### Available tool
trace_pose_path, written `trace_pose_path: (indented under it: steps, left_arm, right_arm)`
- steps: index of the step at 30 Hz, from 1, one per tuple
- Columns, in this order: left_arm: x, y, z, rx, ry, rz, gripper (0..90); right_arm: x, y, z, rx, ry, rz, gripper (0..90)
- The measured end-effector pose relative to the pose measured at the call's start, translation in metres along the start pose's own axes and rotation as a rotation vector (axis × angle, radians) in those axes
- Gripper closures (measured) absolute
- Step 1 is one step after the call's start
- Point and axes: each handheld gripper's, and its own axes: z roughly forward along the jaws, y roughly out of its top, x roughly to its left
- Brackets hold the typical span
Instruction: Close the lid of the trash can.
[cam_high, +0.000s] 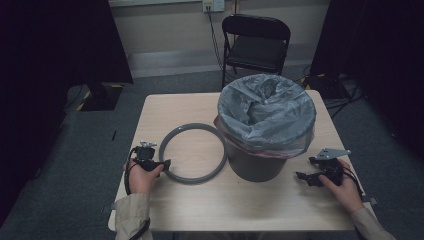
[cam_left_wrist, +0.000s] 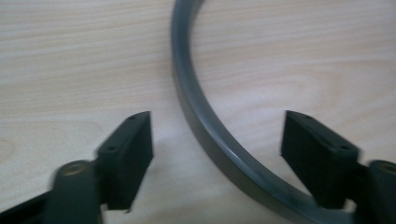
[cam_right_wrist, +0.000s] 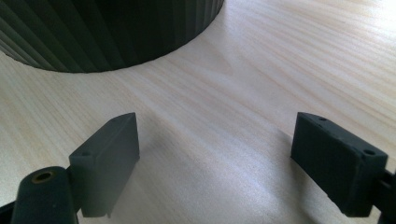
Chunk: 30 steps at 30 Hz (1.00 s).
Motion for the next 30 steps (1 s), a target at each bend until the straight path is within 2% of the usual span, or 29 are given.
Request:
trace_pose_path:
  steps: [1,2,3,4,5,6,8,10,11,14,16,17,18,19,22,23,27,30]
  left_arm:
    - [0.001,0.001,0.003,0.005,-0.005,0.006,31.0]
    - [0.002,0.001,0.006,0.015,-0.010,-0.007,32.8]
    - [0.002,0.001,0.009,0.020,0.012,-0.025,33.3]
    - [0.004,0.001,0.012,0.046,0.019,-0.023,34.0]
    - [0.005,0.001,0.013,0.042,0.019,-0.012,35.3]
    - [0.006,0.002,0.014,0.036,0.028,-0.025,36.2]
    - [0.006,0.004,0.014,0.045,0.032,-0.011,39.8]
    - [0.006,0.006,0.013,0.056,0.042,0.011,51.9]
    - [0.005,0.006,0.013,0.063,0.047,0.001,60.1]
    - [0.006,0.010,0.011,0.101,0.076,-0.035,66.2]
    - [0.009,0.011,0.009,0.113,0.079,-0.047,73.5]
    - [0.011,0.011,0.008,0.111,0.075,-0.036,77.0]
    - [0.012,0.012,0.007,0.125,0.071,-0.013,77.2]
    - [0.012,0.012,0.006,0.137,0.068,-0.009,76.6]
    - [0.015,0.015,-0.001,0.122,0.027,-0.054,78.0]
    - [0.016,0.016,-0.004,0.133,0.020,-0.038,78.4]
    - [0.017,0.022,-0.015,0.148,-0.022,-0.049,78.6]
    - [0.018,0.026,-0.023,0.159,-0.069,-0.070,78.7]
  right_arm:
    - [0.000,0.000,0.000,0.000,0.000,0.000,14.2]
    - [0.000,0.000,0.000,0.000,0.000,0.000,14.2]
    - [0.000,0.000,0.000,0.000,0.000,0.000,14.2]
    - [0.000,0.000,0.000,0.000,0.000,0.000,14.2]
    - [0.000,0.000,0.000,0.000,0.000,0.000,14.2]
    - [0.000,0.000,0.000,0.000,0.000,0.001,14.2]
    - [0.000,0.000,0.000,0.000,0.000,0.000,14.2]
    - [0.000,0.000,0.000,0.000,0.000,0.000,14.2]
    - [0.000,0.000,0.000,0.000,0.000,0.001,14.2]
    - [0.000,0.000,0.000,0.000,0.000,0.001,14.2]
    - [0.000,0.000,0.000,0.000,0.000,0.001,14.2]
    - [0.000,0.000,0.000,0.000,0.000,0.001,14.2]
    - [0.000,0.000,0.000,0.000,0.000,0.001,14.2]
    - [0.000,0.000,0.000,0.000,0.000,0.001,14.2]
    - [0.000,0.000,0.000,0.000,0.000,0.001,14.2]
    - [0.000,0.000,0.000,0.000,0.000,0.001,14.2]
    - [0.000,0.000,0.000,0.000,0.000,0.001,14.2]
    - [0.000,0.000,0.000,0.000,0.000,0.001,14.2]
